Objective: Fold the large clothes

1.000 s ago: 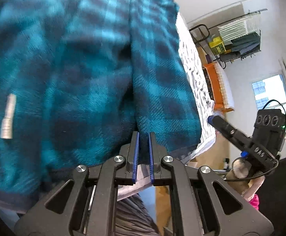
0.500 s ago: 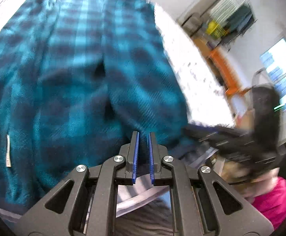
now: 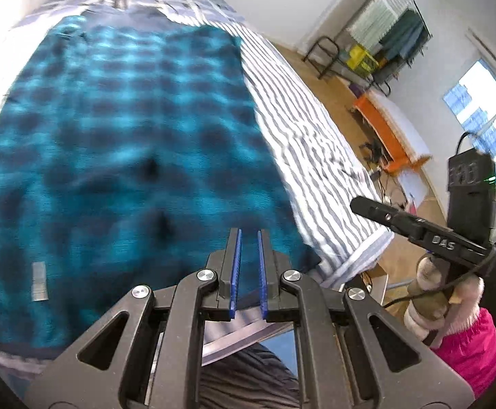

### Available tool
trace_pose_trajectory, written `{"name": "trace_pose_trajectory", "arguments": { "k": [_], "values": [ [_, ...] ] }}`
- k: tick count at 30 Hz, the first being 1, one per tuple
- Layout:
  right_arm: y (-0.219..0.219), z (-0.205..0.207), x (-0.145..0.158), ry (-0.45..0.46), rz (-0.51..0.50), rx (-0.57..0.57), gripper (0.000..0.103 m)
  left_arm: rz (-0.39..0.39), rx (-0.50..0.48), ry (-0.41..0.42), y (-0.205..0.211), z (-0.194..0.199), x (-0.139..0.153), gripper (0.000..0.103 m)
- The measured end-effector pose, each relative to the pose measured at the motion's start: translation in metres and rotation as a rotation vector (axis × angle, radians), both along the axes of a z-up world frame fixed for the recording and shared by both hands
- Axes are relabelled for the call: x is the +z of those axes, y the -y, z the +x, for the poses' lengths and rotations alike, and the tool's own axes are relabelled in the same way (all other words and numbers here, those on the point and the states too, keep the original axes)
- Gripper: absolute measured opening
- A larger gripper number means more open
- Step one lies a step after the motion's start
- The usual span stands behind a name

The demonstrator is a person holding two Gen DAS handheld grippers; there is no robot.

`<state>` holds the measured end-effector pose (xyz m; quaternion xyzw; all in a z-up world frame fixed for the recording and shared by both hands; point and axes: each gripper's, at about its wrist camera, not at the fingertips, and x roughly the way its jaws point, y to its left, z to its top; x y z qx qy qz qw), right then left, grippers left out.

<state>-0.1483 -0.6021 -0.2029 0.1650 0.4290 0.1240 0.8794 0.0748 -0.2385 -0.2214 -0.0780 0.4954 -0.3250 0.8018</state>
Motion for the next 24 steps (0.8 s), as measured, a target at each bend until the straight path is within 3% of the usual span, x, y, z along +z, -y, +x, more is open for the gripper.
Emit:
{"name": "trace_pose_trajectory", "arguments": {
  "k": [1, 4, 6, 9, 13, 16, 18, 20, 22, 24],
  "values": [
    [0.001, 0.001, 0.001, 0.005, -0.001, -0.012, 0.038, 0.016, -0.03, -0.005, 0.015, -0.001, -0.003, 0.013],
    [0.013, -0.003, 0.004, 0.011, -0.013, -0.045, 0.04, 0.06, -0.091, 0.005, 0.051, -0.012, -0.008, 0.06],
    [0.024, -0.005, 0.005, 0.011, -0.012, -0.065, 0.041, 0.079, -0.115, 0.024, 0.073, -0.018, -0.009, 0.062],
    [0.038, -0.007, 0.009, 0.012, -0.004, -0.09, 0.043, 0.149, -0.132, -0.009, 0.1, -0.017, -0.022, 0.068],
    [0.052, -0.002, 0.014, 0.019, 0.016, -0.113, 0.045, 0.285, -0.095, -0.008, 0.116, -0.013, -0.047, 0.068],
    [0.059, 0.004, 0.02, 0.025, 0.042, -0.108, 0.048, 0.319, -0.095, -0.009, 0.116, -0.01, -0.059, 0.064],
    [0.06, 0.012, 0.023, 0.026, 0.059, -0.101, 0.049, 0.332, -0.098, 0.019, 0.114, -0.011, -0.06, 0.05],
    [0.059, 0.021, 0.026, 0.03, 0.075, -0.093, 0.05, 0.321, -0.096, 0.02, 0.108, -0.008, -0.058, 0.022],
    [0.056, 0.033, 0.026, 0.032, 0.1, -0.082, 0.052, 0.239, -0.09, -0.038, 0.092, 0.0, -0.056, 0.011],
    [0.054, 0.047, 0.026, 0.028, 0.134, -0.077, 0.056, 0.155, -0.069, -0.089, 0.075, 0.005, -0.05, 0.009]
  ]
}}
